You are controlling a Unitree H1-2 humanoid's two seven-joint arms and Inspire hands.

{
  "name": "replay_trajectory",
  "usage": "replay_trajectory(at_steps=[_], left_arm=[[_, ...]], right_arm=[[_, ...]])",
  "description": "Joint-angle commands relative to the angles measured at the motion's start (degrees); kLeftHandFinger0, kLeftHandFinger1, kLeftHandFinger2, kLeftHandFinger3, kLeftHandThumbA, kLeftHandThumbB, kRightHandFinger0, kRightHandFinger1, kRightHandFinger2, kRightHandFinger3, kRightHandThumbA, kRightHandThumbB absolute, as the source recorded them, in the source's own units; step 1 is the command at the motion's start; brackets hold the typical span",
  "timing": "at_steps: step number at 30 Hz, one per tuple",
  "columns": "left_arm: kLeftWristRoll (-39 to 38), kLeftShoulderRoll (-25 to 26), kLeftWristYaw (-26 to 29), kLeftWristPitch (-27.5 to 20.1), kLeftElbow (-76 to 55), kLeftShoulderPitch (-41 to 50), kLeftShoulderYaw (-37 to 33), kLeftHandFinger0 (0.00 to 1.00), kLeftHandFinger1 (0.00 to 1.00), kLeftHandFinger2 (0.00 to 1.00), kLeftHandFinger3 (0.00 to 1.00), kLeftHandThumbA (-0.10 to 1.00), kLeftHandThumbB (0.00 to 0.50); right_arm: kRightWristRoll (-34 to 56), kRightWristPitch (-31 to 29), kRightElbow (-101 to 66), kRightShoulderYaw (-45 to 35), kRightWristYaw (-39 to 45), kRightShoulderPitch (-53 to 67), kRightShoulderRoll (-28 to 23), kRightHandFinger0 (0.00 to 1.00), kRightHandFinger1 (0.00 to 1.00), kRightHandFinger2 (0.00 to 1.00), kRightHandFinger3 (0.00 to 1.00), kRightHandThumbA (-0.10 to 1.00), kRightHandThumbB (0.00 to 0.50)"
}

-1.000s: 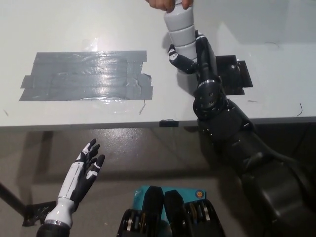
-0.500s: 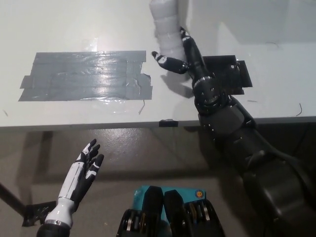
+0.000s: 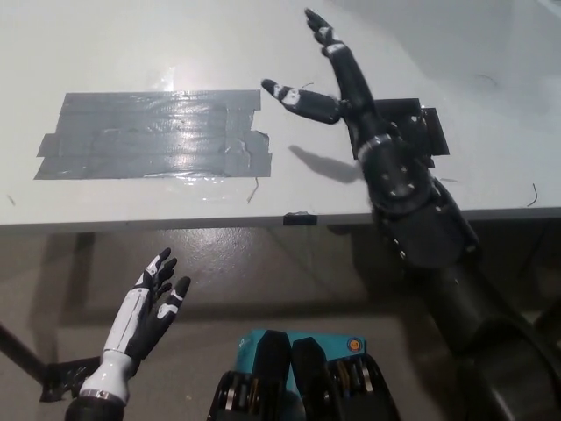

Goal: A white bottle is kept in the middle of the desk infront of the robot and the robot picks it up with its right hand and passes it to a person

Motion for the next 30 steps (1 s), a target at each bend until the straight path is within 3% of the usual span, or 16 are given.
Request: replay_trajectory(at_steps=[1,9,14,19,26,30], left_arm=[[0.04,0.83,-0.12,-0.45,-1.82,-2.31,0.58,1.0,1.0,1.0,1.0,0.86,0.026],[0.47,0.95,0.15,-0.54,-0.62,-3.9,0.54,1.0,1.0,1.0,1.0,0.85,0.002],[0.18,0.84,0.07,-1.56,0.41,-4.7,0.48,1.0,1.0,1.0,1.0,0.83,0.0],[0.21,0.62,0.18,-1.83,0.77,-4.26,0.39,1.0,1.0,1.0,1.0,0.83,0.0],[0.38,0.47,0.12,-3.01,1.36,-3.08,0.03,1.0,1.0,1.0,1.0,0.82,0.0],[-0.06,0.35,-0.08,-2.32,0.83,-3.03,0.13,1.0,1.0,1.0,1.0,0.75,0.0]], right_arm=[[4.04,5.95,-37.71,0.86,8.54,12.17,-4.71,1.0,1.0,1.0,1.0,0.79,0.447],[3.65,6.91,-57.15,-1.22,7.54,25.24,-7.47,1.0,1.0,1.0,1.0,0.79,0.399],[7.0,5.47,-59.52,-2.11,8.02,31.83,-8.91,1.0,1.0,1.0,1.0,0.85,0.281],[8.44,4.07,-55.36,-2.01,7.97,36.92,-8.64,1.0,1.0,1.0,1.0,0.86,0.271],[8.69,0.7,-37.43,-3.19,8.16,38.35,-8.12,1.0,1.0,1.0,1.0,0.72,0.2],[7.4,-1.47,-30.28,-2.63,8.64,37.63,-8.64,1.0,1.0,1.0,1.0,0.72,0.233]])
